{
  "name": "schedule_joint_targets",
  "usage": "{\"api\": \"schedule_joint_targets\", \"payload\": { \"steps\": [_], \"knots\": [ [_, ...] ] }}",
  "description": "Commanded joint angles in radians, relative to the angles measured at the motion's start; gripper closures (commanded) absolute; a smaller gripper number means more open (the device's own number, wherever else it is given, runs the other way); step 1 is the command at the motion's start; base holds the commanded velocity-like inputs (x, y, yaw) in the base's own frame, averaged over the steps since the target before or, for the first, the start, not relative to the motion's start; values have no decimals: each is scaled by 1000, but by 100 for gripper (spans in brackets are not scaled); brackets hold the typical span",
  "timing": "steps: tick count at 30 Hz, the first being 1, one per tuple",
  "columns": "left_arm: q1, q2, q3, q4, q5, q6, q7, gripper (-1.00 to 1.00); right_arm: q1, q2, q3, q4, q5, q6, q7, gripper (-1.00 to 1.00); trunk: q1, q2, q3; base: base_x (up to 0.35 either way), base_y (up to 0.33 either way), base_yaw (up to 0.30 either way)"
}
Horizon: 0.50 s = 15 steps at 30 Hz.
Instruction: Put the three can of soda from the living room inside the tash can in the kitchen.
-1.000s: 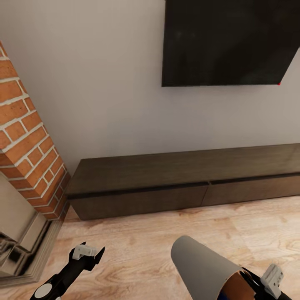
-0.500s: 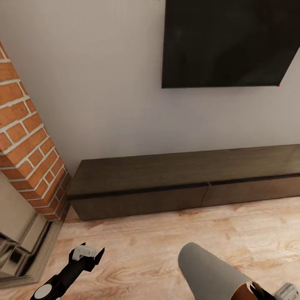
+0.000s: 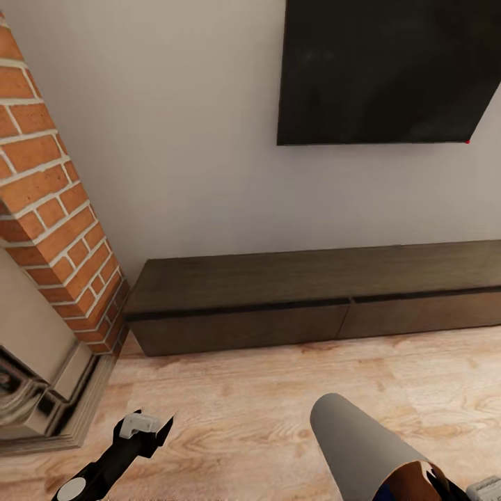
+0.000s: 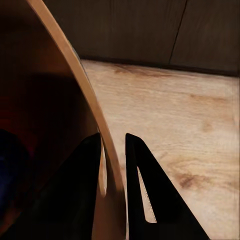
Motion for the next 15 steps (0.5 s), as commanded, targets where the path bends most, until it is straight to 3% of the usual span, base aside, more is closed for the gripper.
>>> {"api": "schedule_joint_targets", "payload": {
  "steps": [1,15],
  "knots": [
    [0,0,0,6,0,0,0,-100,-1,0,-1,-1,-13,-1,1,100,0,0,0,-16,0,206],
    [0,0,0,32,1,0,0,-100,-1,2,0,0,-13,-1,-21,100,0,0,0,-3,0,238]
  ]
}}
